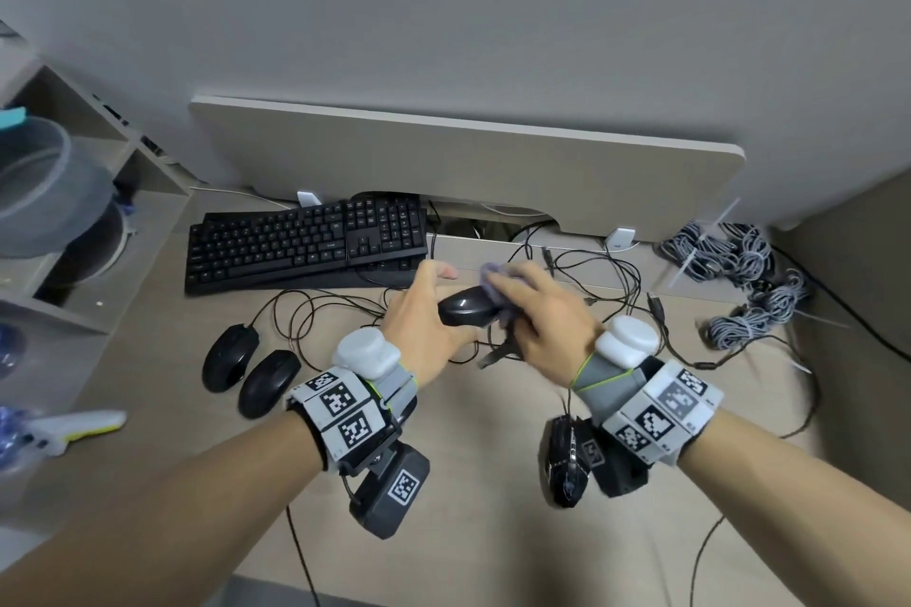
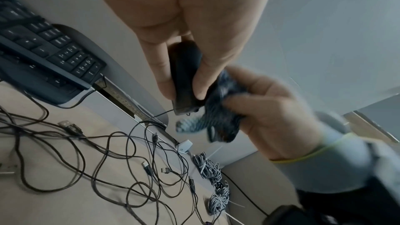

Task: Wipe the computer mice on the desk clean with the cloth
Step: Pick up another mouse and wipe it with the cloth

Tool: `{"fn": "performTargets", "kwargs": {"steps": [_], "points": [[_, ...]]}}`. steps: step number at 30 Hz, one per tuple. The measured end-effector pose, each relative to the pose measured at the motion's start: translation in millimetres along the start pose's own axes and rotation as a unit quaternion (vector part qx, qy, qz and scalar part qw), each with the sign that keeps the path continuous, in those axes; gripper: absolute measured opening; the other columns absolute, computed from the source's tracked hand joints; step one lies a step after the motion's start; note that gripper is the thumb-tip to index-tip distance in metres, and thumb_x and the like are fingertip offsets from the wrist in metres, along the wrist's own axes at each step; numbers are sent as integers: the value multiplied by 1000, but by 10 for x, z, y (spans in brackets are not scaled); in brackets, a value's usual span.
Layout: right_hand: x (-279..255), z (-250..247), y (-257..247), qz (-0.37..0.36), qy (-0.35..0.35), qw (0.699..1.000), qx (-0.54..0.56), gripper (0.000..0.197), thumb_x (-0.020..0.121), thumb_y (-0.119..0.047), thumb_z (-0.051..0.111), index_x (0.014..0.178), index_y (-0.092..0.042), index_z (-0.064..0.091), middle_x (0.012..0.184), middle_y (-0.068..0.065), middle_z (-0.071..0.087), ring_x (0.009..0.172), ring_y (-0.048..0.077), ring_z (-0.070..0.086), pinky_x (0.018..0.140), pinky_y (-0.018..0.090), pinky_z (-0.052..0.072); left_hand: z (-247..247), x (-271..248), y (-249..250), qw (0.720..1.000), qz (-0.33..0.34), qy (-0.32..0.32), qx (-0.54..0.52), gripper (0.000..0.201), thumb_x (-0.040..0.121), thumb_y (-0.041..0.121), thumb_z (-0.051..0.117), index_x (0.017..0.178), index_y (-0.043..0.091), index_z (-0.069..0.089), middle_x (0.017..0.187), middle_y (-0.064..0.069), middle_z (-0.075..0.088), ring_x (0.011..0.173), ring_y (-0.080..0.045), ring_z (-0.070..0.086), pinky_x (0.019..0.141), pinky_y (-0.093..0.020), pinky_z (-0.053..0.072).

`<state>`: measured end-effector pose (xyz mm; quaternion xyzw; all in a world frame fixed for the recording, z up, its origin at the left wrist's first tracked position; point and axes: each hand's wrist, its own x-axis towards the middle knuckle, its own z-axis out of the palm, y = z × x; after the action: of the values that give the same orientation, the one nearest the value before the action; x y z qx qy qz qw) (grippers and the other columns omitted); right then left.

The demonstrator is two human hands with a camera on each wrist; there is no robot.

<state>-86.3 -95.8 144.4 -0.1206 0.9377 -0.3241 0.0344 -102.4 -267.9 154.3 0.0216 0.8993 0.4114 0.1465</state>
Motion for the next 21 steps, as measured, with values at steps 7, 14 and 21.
{"fn": "performTargets", "kwargs": {"steps": [7, 14, 21], "points": [[-84, 48, -109, -39, -1, 999, 0, 59, 75, -10, 41, 133, -16, 45, 132, 7, 47, 106, 30, 58, 79, 36, 53, 27, 0, 26, 1000, -8, 5, -21, 61, 69, 29, 85, 116, 24, 47, 98, 5, 73, 84, -18, 62, 66, -17, 44], [-138, 34, 14, -38, 13, 999, 7, 63, 75, -7, 40, 137, -19, 40, 139, 4, 43, 109, 31, 57, 82, 40, 53, -31, -27, 29, 998, -37, 11, -46, 59, 68, 23, 85, 112, 27, 47, 103, 12, 72, 89, -15, 66, 79, -32, 53], [-162, 12, 48, -41, 25, 999, 12, 63, 74, -6, 39, 135, -18, 43, 137, 3, 45, 110, 29, 56, 82, 41, 53, -43, -65, 25, 998, -36, 17, -41, 60, 67, 24, 86, 112, 28, 47, 102, 12, 72, 91, -16, 67, 84, -37, 54]]}}
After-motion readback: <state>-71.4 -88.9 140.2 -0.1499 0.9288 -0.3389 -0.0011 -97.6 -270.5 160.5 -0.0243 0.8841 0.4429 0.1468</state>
